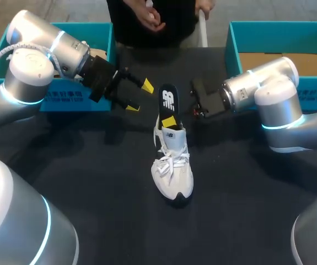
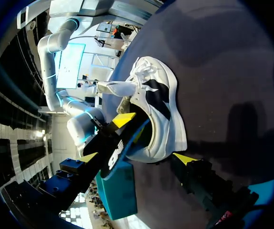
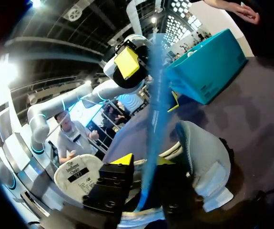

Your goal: Take the shoe out of the shoebox, open the shoe tongue, remove and reinsert the insole, then place the shoe into the shoebox

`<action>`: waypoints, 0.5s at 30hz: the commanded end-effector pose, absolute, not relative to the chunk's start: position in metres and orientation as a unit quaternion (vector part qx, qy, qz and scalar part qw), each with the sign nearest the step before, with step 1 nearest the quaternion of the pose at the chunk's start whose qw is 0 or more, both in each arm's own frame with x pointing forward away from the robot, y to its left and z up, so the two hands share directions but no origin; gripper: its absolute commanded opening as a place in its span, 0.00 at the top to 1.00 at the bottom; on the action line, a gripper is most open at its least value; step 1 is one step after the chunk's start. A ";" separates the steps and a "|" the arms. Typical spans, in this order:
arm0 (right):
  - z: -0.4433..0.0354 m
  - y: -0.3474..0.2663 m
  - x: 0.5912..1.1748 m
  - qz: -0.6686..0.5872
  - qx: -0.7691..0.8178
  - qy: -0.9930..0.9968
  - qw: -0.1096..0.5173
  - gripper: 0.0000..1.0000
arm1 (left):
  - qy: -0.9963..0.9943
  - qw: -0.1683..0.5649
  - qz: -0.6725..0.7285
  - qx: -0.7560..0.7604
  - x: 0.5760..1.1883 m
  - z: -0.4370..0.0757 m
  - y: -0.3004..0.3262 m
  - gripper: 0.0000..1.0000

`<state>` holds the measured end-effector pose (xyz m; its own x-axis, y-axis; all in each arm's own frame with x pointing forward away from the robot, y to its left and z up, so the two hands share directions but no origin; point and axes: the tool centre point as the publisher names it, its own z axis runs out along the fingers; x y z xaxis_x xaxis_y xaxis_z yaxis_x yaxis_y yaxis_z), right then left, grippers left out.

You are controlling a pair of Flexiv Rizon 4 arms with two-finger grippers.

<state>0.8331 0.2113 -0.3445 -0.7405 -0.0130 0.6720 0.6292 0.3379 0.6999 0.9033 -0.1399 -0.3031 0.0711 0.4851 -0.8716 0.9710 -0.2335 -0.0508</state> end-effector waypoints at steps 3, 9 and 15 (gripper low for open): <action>-0.335 0.213 0.830 -0.538 -0.205 -0.766 0.286 0.58 | 0.543 0.297 -0.411 0.669 0.904 -0.304 -0.141 0.00; -0.327 0.216 0.829 -0.536 -0.204 -0.769 0.281 0.58 | 0.543 0.297 -0.411 0.669 0.904 -0.304 -0.141 0.00; -0.323 0.211 0.829 -0.532 -0.216 -0.772 0.271 0.58 | 0.543 0.297 -0.411 0.669 0.904 -0.304 -0.141 0.00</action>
<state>0.8337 0.2143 -0.3283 -0.7569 0.0275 0.6530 0.6209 0.3422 0.7053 0.9033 -0.1399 -0.3030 0.0711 0.4851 -0.8716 0.9710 -0.2335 -0.0507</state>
